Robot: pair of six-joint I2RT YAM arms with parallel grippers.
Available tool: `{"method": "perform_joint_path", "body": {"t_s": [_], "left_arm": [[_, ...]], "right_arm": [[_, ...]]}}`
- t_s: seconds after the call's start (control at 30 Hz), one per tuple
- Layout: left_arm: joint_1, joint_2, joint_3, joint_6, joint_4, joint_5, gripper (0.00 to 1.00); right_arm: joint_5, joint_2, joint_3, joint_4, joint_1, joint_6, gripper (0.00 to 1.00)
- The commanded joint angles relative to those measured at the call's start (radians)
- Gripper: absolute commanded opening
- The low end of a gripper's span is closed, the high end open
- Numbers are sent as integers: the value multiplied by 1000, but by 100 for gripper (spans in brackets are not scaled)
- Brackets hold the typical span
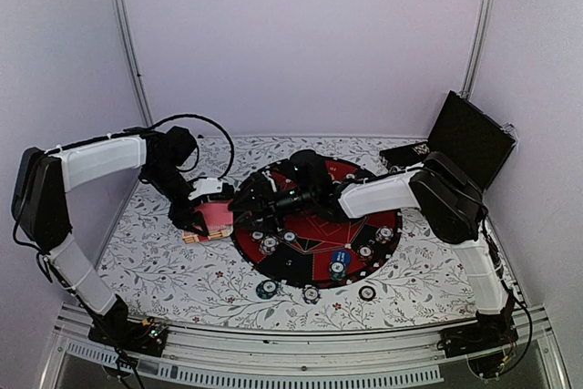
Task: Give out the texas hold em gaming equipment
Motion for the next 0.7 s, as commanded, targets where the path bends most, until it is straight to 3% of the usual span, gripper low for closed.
{"method": "perform_joint_path", "body": {"t_s": [0.0, 0.67], "left_arm": [[-13, -11, 4, -8, 19, 14, 47], [-26, 1, 12, -29, 43, 8, 45]], "right_arm": [[-24, 34, 44, 48, 6, 30, 78], [-39, 142, 165, 60, 25, 94, 68]]}}
